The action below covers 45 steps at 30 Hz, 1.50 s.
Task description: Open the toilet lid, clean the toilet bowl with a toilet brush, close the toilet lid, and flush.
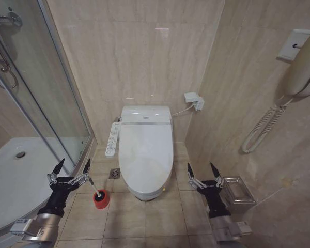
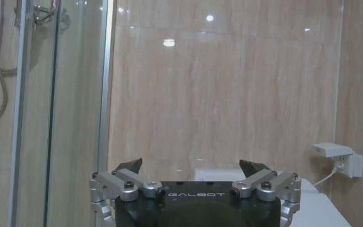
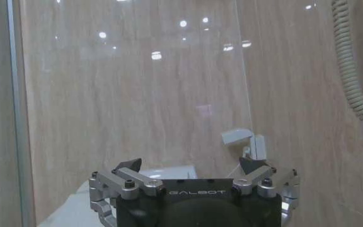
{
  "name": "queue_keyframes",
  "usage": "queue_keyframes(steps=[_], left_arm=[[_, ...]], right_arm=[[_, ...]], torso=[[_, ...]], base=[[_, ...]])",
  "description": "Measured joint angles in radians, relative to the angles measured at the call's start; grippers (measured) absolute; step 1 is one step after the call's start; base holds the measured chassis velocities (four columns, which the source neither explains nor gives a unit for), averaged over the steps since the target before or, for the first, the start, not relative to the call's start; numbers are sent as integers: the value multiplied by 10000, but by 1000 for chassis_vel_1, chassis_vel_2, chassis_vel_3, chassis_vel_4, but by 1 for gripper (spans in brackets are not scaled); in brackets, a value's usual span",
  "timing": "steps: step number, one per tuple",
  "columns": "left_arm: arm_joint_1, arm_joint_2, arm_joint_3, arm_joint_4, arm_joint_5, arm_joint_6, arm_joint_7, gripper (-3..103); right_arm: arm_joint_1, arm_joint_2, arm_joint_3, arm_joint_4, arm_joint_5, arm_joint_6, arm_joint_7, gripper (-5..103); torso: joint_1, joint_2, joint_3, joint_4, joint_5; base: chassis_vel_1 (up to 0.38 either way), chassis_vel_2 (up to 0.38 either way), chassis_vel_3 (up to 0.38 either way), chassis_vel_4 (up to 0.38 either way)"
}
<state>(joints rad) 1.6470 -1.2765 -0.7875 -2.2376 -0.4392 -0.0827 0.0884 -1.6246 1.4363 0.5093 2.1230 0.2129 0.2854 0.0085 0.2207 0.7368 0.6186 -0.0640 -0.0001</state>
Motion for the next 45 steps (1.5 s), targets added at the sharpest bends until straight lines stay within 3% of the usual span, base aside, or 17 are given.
queue_keyframes(steps=[6,15,22,45], left_arm=[[0,0,1,0,0,0,0,100],[1,0,0,0,0,0,0,100],[-2,0,1,0,0,0,0,100],[0,1,0,0,0,0,0,100]], right_arm=[[280,176,-43,-335,437,337,-503,100],[296,180,-53,-451,599,262,-221,100],[390,136,21,-577,-143,199,181,100],[511,534,-1136,-2078,-1123,197,786,100]], torso=[[0,0,0,1,1],[-2,1,-1,0,-1],[8,-2,3,0,2],[0,0,0,1,0]], base=[[0,0,0,0],[-42,2,54,2],[-175,41,183,-46],[-2,7,-3,-7]])
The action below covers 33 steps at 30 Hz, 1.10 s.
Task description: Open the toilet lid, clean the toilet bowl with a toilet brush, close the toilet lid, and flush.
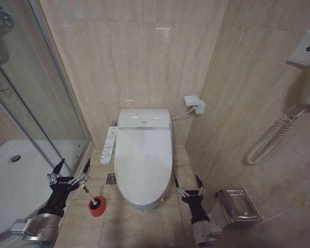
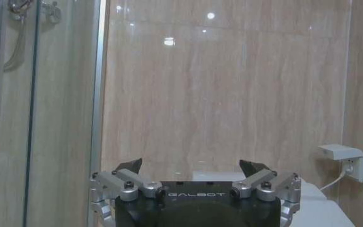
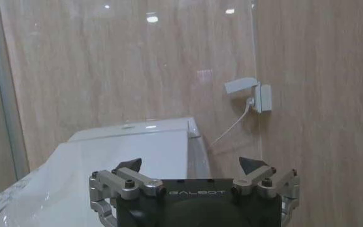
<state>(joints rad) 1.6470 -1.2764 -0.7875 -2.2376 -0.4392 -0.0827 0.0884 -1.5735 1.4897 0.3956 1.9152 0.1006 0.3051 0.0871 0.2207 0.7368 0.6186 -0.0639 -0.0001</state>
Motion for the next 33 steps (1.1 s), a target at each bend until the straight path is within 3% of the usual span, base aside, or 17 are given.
queue_keyframes(steps=[14,24,33], left_arm=[[0,0,0,0,0,0,0,100],[0,0,0,0,0,0,0,100],[0,0,0,0,0,0,0,100]], right_arm=[[-203,144,282,376,-248,324,-264,100],[-305,223,360,477,-202,1005,-554,100],[-356,332,332,516,-298,925,-715,100]], torso=[[0,0,0,-1,0],[-2,1,-1,0,-1],[0,0,1,-1,3]], base=[[0,0,0,0],[65,17,-66,-11],[0,0,0,0]])
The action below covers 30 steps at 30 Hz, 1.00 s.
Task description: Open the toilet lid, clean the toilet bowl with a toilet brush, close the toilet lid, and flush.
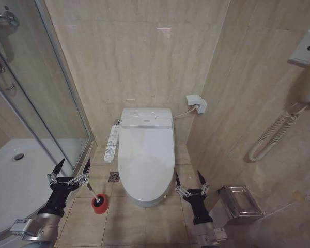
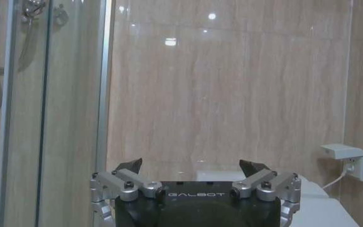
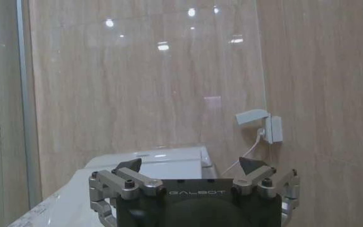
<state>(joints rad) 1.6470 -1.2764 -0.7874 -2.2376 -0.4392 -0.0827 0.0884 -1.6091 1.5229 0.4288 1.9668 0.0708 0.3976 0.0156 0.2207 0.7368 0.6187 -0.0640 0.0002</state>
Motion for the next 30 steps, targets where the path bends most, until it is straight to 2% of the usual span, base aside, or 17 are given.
queue_keyframes(steps=[5,12,18,24,26,30], left_arm=[[0,0,0,-1,0,0,0,100],[0,0,0,0,0,0,0,100],[0,0,0,0,0,0,-1,100],[0,0,0,0,0,0,0,100],[0,0,0,0,0,0,0,100],[0,1,0,0,0,0,-1,100]], right_arm=[[49,37,1,-36,0,0,-23,100],[270,69,37,-294,2,375,-94,100],[605,12,94,-785,-88,281,-126,100],[1143,-104,292,-1629,-679,60,222,100],[1505,-222,499,-2288,-1156,-85,486,100],[1906,-489,610,-3165,-1355,-125,579,100]], torso=[[0,0,0,0,-1],[-1,0,-1,1,-5],[-1,0,-1,1,-3],[0,0,0,0,-1],[0,0,0,0,-1],[0,0,0,2,-1]], base=[[14,13,-26,-22],[78,80,-88,-96],[18,23,-17,-15],[0,0,0,0],[0,0,0,0],[0,0,0,0]])
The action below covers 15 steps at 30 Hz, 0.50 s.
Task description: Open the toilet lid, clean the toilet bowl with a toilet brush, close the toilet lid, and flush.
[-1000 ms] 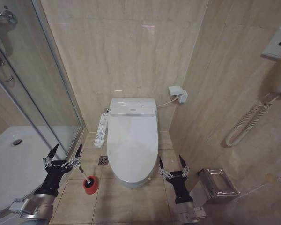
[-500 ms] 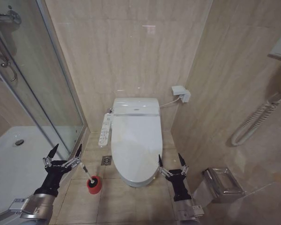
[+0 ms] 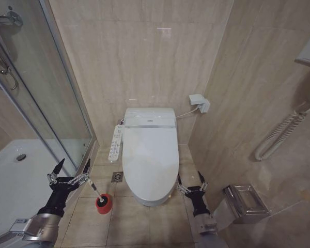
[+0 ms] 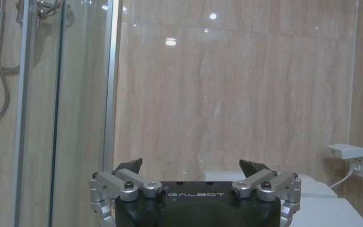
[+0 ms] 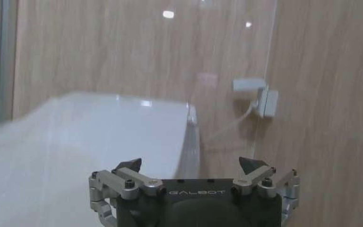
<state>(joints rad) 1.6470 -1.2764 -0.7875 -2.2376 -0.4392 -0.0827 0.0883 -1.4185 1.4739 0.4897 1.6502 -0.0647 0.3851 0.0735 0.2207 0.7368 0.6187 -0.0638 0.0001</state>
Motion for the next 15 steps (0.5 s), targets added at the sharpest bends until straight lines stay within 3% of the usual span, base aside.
queue_keyframes(steps=[15], left_arm=[[0,0,0,0,0,0,1,100]], right_arm=[[609,-680,-243,-2008,-86,129,-23,100]], torso=[[0,0,0,-1,-1]], base=[[0,0,0,0]])
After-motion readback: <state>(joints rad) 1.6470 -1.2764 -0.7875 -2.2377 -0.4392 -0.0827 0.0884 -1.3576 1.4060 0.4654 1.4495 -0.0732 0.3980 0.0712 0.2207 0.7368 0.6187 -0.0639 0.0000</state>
